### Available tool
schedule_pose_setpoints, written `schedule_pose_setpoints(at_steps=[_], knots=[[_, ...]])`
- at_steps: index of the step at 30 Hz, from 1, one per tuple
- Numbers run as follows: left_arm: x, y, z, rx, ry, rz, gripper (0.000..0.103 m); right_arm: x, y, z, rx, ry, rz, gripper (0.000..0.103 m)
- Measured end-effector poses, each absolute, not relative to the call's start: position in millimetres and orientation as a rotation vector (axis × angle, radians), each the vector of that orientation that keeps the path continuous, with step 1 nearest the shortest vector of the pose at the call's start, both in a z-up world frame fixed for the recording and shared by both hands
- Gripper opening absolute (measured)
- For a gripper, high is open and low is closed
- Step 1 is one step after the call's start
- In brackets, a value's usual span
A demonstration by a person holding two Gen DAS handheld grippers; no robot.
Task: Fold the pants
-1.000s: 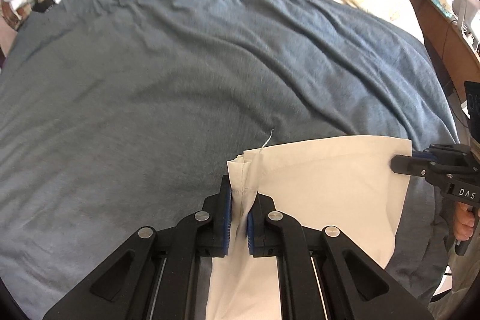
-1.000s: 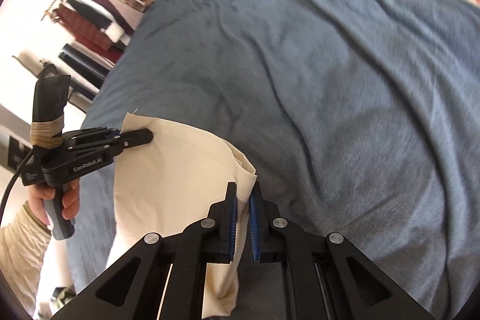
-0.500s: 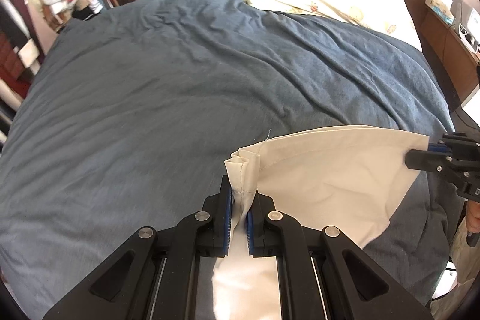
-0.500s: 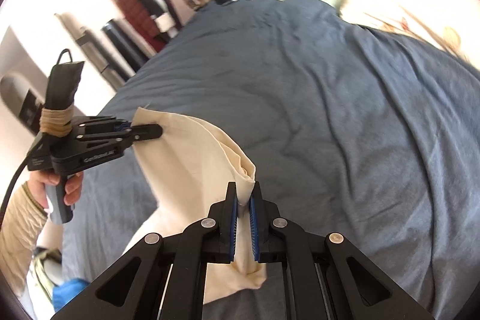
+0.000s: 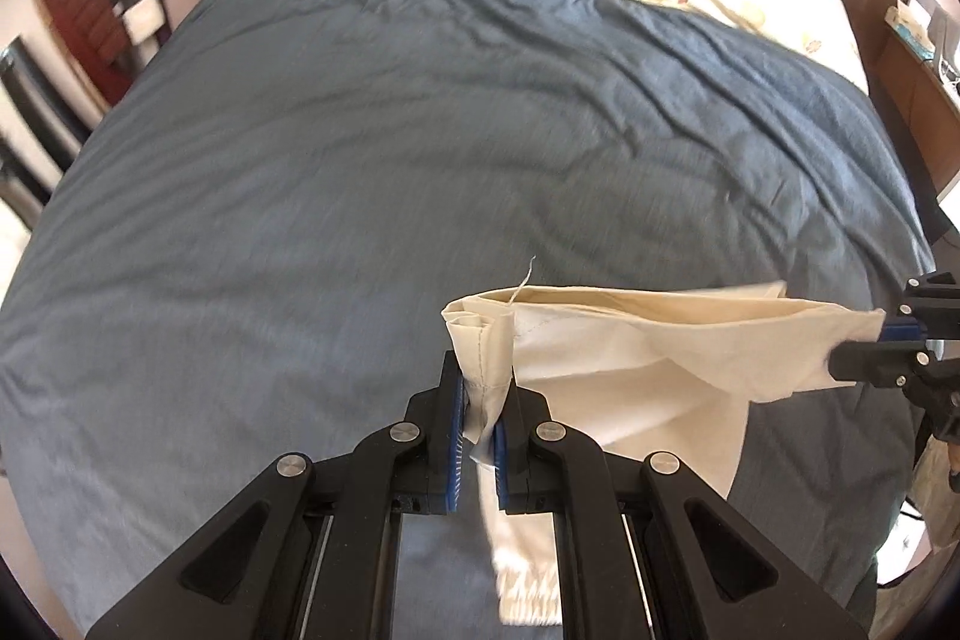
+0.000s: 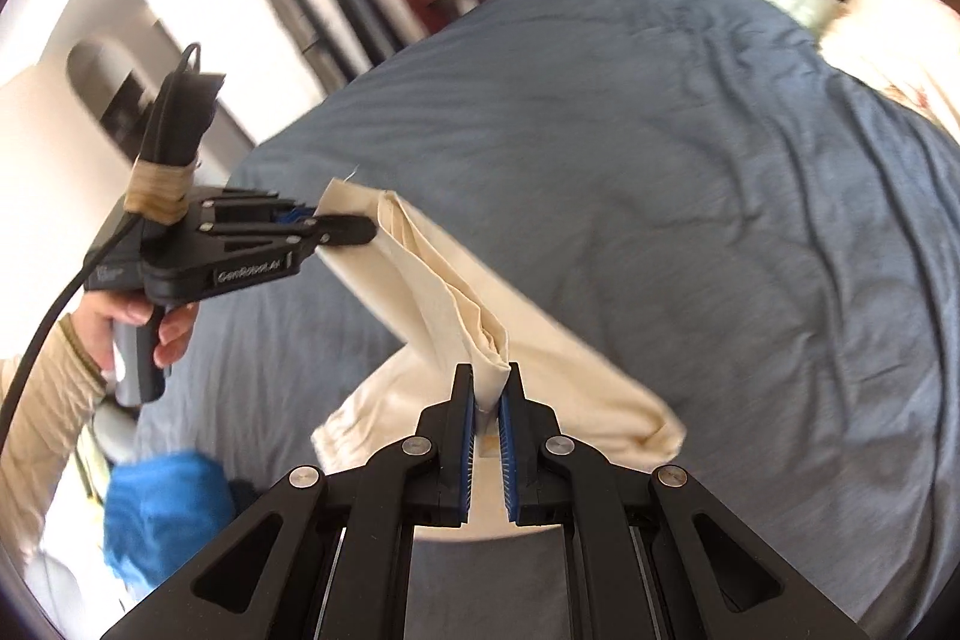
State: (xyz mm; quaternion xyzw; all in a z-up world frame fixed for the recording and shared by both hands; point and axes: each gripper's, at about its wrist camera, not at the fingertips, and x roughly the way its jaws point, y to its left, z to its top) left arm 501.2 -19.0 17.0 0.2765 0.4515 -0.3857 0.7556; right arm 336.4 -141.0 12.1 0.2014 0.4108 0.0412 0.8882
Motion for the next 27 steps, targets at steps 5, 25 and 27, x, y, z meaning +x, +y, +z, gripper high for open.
schedule_pose_setpoints(at_steps=[5,25,27], knots=[[487,19,-10,0.596,1.024,-0.784,0.01,334,-103,-3,0.338,0.907,0.165,0.009],[434,98,-32,0.791,1.052,-0.561,0.045,306,-28,-68,0.19,1.199,0.319,0.01],[429,105,-26,0.808,1.035,-0.508,0.051,303,-21,-70,0.192,1.236,0.345,0.012]])
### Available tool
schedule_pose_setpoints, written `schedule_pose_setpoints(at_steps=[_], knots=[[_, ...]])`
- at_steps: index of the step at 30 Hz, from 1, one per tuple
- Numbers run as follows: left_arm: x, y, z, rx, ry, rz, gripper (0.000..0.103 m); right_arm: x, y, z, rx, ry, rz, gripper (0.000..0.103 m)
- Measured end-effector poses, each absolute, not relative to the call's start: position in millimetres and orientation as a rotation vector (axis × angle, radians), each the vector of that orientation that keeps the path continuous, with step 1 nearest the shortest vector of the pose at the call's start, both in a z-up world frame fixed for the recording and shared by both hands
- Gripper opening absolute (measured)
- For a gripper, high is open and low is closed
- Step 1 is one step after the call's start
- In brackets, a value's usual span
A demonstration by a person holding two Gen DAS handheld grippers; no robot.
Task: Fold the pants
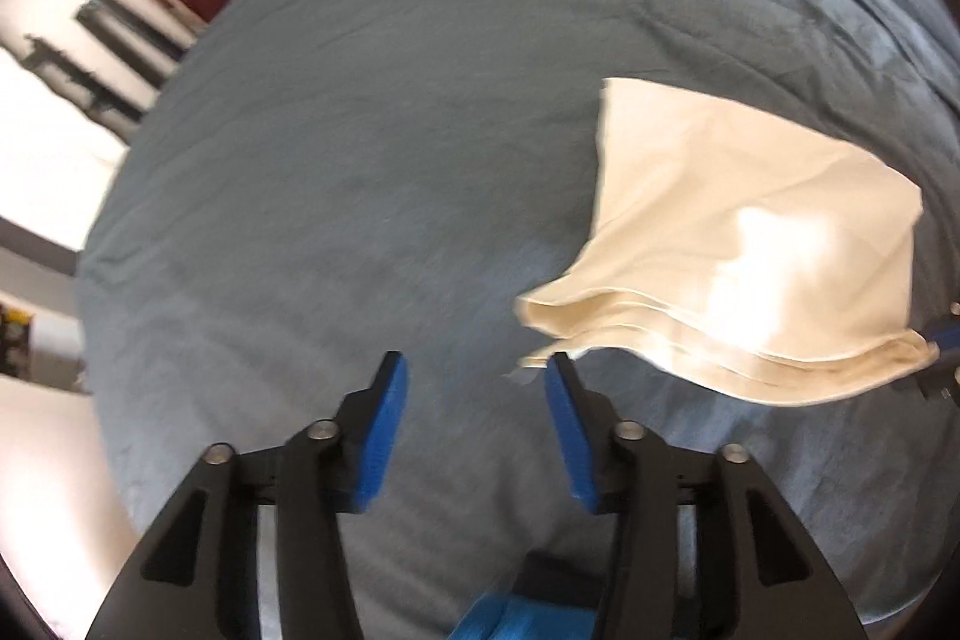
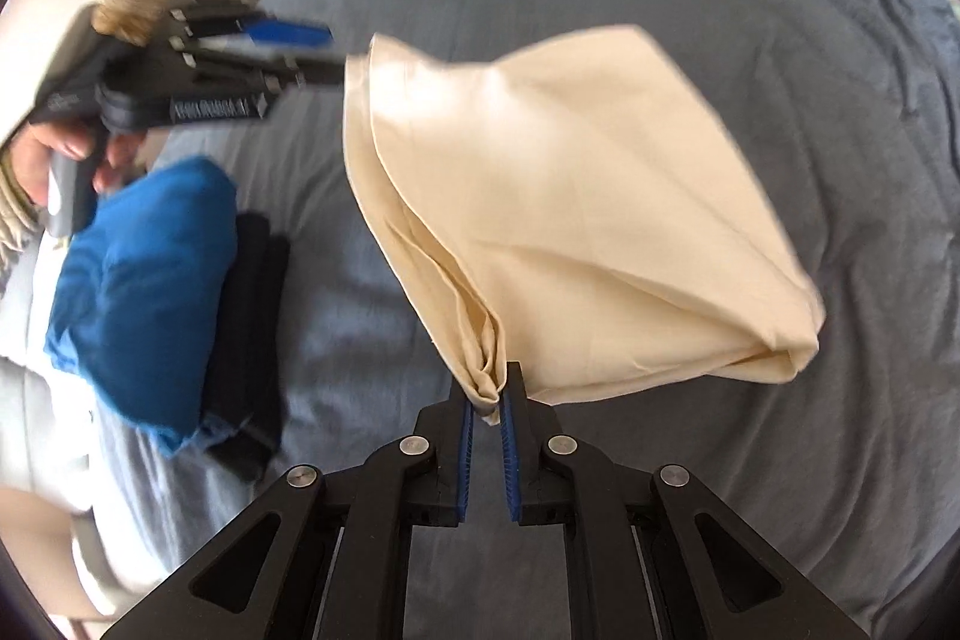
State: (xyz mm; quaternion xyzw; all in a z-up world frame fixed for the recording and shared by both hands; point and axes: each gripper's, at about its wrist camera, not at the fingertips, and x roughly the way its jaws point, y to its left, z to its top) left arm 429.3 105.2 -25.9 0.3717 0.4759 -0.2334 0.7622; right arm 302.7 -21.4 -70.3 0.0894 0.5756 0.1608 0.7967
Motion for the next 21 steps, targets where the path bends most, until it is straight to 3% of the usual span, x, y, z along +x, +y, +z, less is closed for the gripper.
schedule_pose_setpoints(at_steps=[6,15,18,21], knots=[[415,108,-18,0.824,1.043,-0.466,0.056,287,-7,-69,0.183,1.281,0.417,0.028],[407,81,-10,0.805,1.033,-0.523,0.066,274,-48,-35,0.311,1.202,0.292,0.03],[419,68,-5,0.761,1.018,-0.546,0.066,276,-83,-37,0.415,1.161,0.113,0.04],[437,45,-9,0.716,1.022,-0.619,0.067,282,-112,-49,0.519,1.163,-0.013,0.04]])
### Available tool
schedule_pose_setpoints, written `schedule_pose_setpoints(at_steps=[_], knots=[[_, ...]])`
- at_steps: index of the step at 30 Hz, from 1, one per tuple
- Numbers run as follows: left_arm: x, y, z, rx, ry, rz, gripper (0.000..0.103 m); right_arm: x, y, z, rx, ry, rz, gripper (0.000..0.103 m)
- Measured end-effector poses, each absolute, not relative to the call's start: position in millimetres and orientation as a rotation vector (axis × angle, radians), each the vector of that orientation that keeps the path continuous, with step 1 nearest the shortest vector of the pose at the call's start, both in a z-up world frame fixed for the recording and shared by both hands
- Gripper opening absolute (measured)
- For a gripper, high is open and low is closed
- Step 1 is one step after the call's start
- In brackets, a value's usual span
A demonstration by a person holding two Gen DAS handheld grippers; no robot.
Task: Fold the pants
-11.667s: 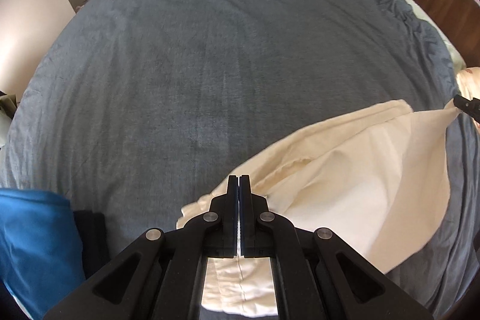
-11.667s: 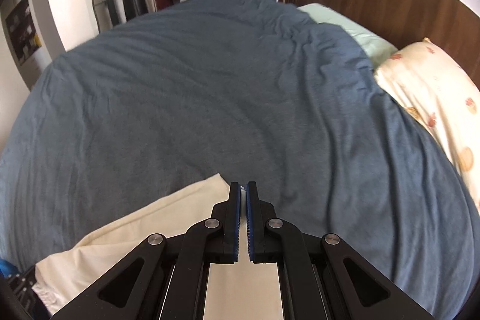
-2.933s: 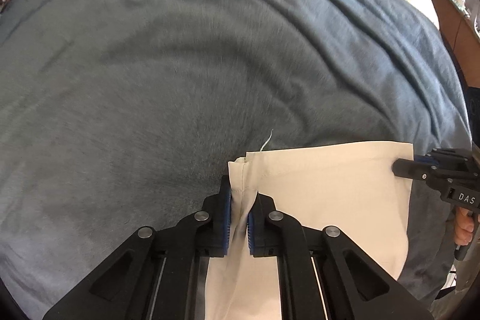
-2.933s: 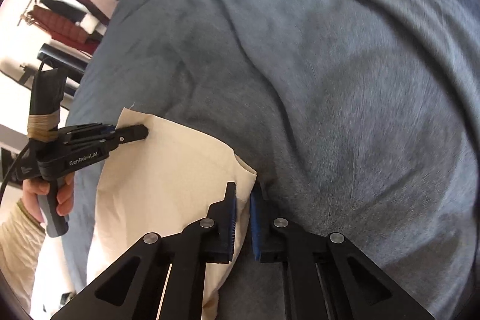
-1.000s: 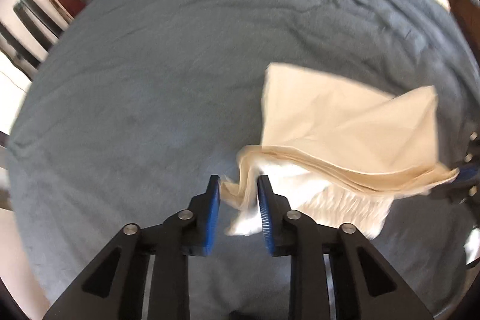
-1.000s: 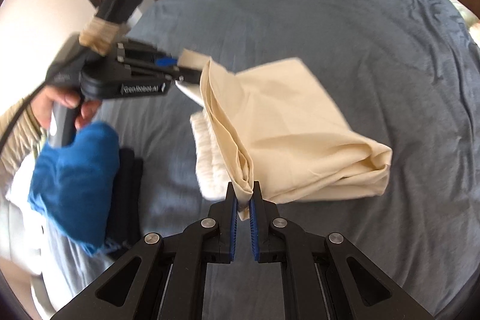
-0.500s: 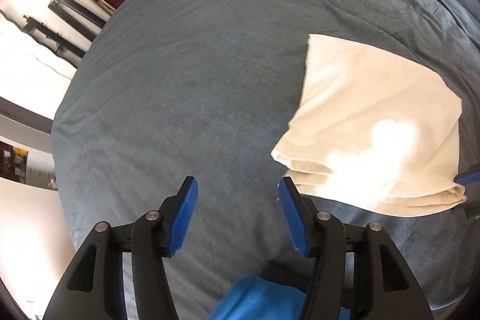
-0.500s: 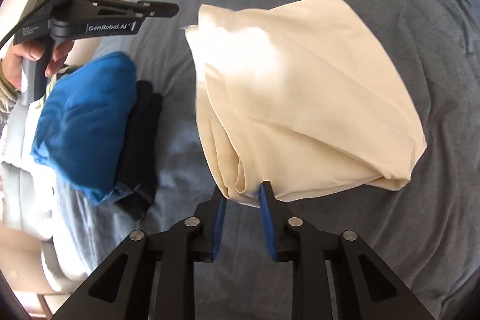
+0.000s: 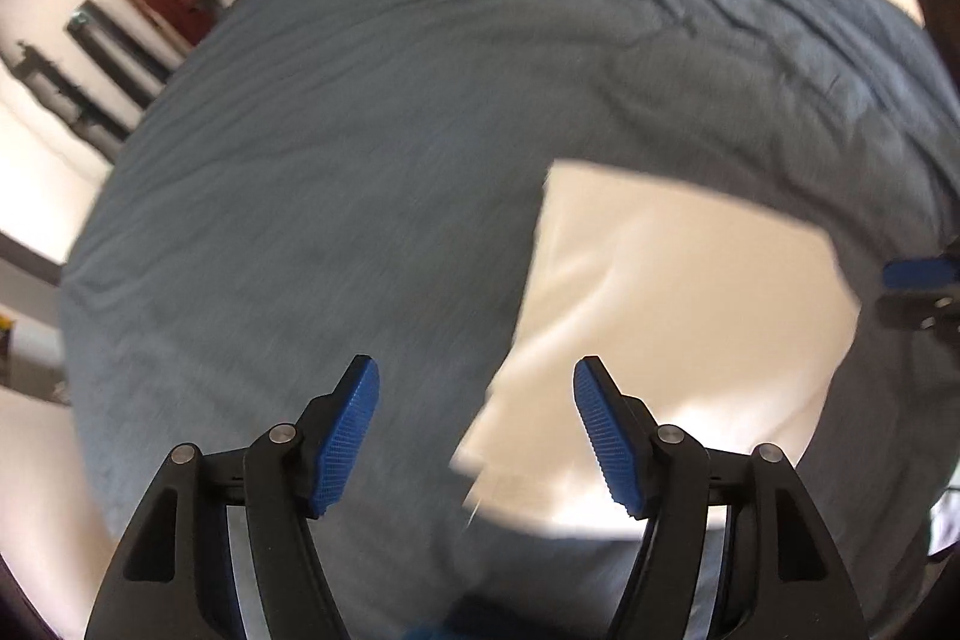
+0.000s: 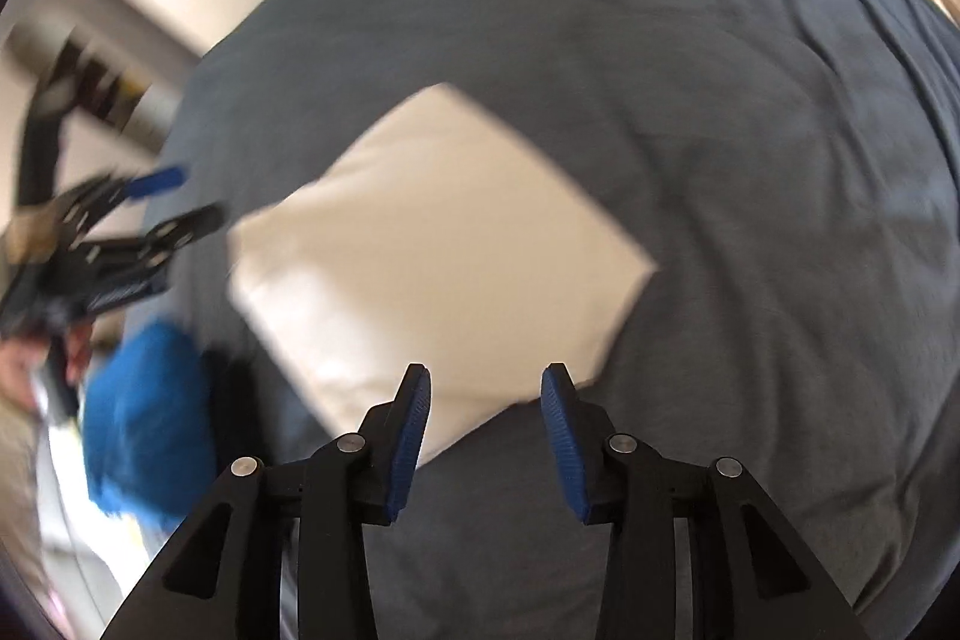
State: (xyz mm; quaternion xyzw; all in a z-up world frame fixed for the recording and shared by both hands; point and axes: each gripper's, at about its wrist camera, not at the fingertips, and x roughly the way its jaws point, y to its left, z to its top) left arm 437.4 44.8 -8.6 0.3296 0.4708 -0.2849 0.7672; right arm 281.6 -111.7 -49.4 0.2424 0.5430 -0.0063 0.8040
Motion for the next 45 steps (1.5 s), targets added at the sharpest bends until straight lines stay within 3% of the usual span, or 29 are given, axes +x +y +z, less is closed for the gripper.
schedule_pose_setpoints(at_steps=[10,13,16,17,20,25,32,33,35,40,45], knots=[[494,-33,-74,0.679,1.119,-0.708,0.064,298,-146,-86,0.631,1.176,-0.145,0.04],[503,-45,-94,0.646,1.195,-0.747,0.049,301,-149,-102,0.669,1.226,-0.151,0.04],[509,-53,-107,0.628,1.244,-0.764,0.049,305,-151,-113,0.705,1.255,-0.152,0.04],[511,-54,-109,0.617,1.253,-0.769,0.044,307,-153,-116,0.713,1.26,-0.151,0.04],[517,-57,-111,0.579,1.266,-0.771,0.015,315,-154,-122,0.719,1.266,-0.149,0.04],[521,-56,-103,0.553,1.253,-0.798,0.009,321,-153,-125,0.726,1.268,-0.143,0.04],[536,-70,-112,0.56,1.211,-0.789,0.011,321,-165,-120,0.708,1.251,-0.148,0.04],[537,-72,-116,0.571,1.212,-0.776,0.015,322,-165,-119,0.701,1.249,-0.15,0.04],[538,-70,-116,0.597,1.198,-0.736,0.032,328,-167,-119,0.689,1.251,-0.164,0.04],[535,-49,-73,0.6,1.07,-0.573,0.055,333,-173,-104,0.605,1.229,-0.23,0.04],[508,-3,-21,0.463,1.009,-0.318,0.064,345,-179,-77,0.513,1.153,-0.156,0.04]])
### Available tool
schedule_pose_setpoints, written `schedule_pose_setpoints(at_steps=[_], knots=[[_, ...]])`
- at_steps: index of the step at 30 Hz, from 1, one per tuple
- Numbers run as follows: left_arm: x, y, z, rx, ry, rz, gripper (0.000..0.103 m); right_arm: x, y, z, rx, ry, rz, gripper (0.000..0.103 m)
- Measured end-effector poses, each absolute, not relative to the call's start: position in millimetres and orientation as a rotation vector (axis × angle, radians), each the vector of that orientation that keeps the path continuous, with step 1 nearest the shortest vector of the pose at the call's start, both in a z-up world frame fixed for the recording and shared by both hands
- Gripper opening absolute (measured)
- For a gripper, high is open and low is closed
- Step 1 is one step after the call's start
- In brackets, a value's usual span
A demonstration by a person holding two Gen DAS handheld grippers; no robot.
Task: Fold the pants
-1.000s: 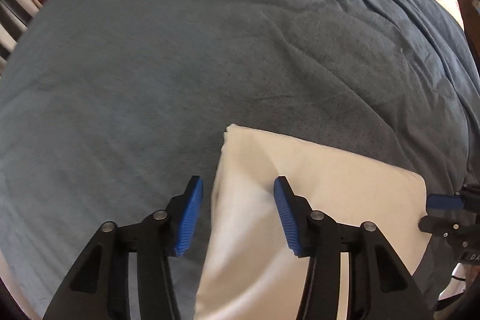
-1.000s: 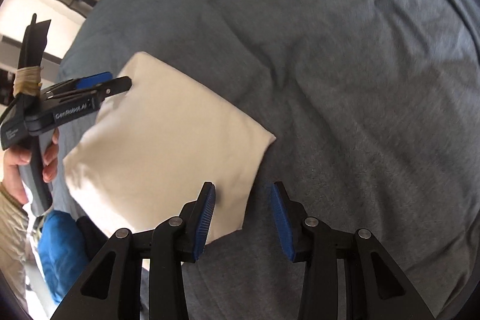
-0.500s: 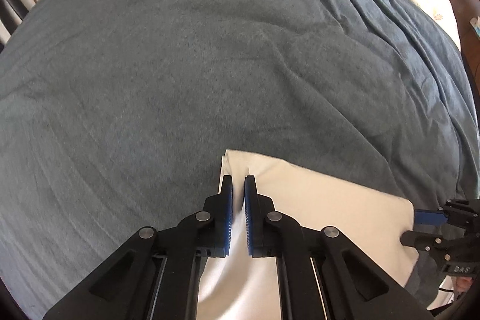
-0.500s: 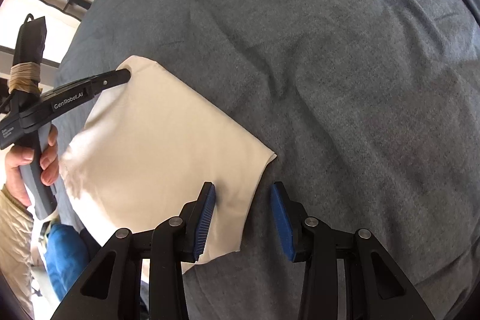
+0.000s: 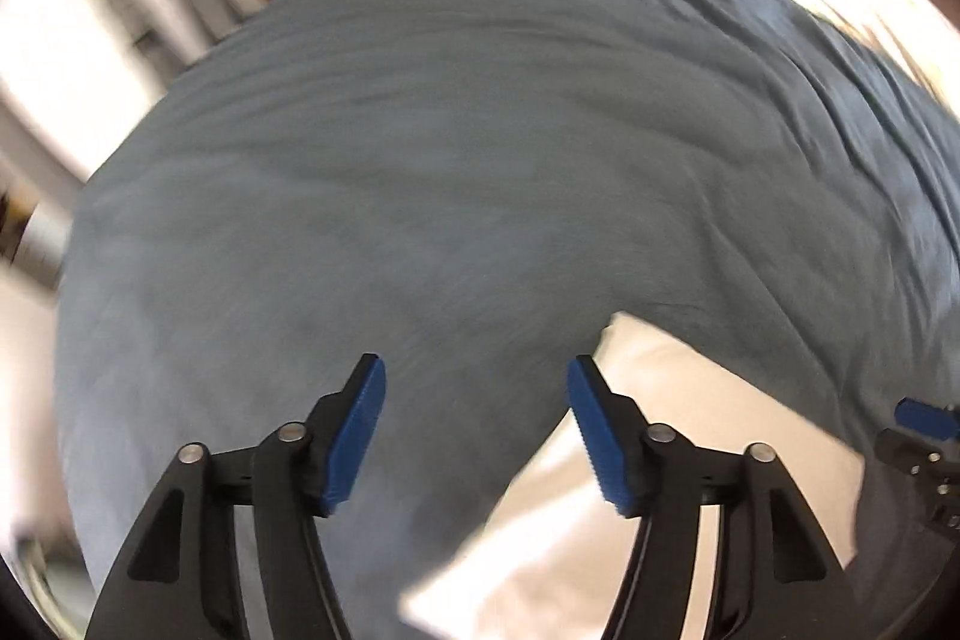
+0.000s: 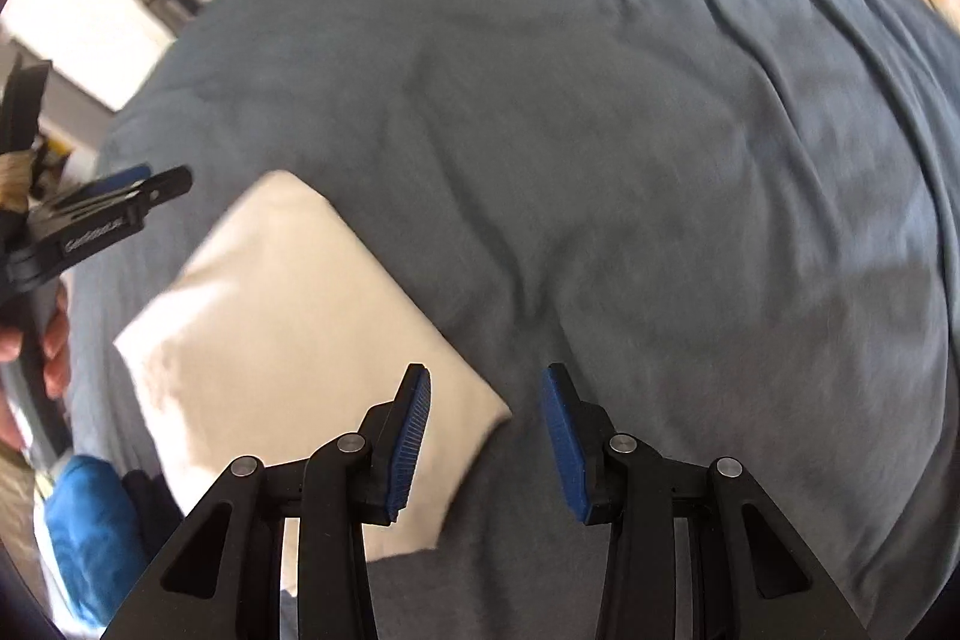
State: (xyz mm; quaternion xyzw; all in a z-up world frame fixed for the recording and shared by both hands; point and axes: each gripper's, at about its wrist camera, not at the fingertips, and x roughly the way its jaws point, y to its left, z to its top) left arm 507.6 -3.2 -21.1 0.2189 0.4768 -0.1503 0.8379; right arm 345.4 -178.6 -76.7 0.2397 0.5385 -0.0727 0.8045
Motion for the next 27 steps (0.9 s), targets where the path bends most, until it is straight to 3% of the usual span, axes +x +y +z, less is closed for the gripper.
schedule_pose_setpoints(at_steps=[4,7,14,27], knots=[[467,42,-3,0.228,1.002,-0.129,0.079,361,-179,-55,0.385,1.085,-0.01,0.04],[434,63,-13,0.098,1.032,-0.052,0.079,373,-179,-44,0.326,1.046,0.104,0.047],[387,86,-54,-0.147,1.076,-0.003,0.079,413,-161,-46,0.226,1.072,0.339,0.047],[390,103,-110,-0.408,1.098,0.006,0.08,450,-123,-78,0.07,1.097,0.508,0.047]])
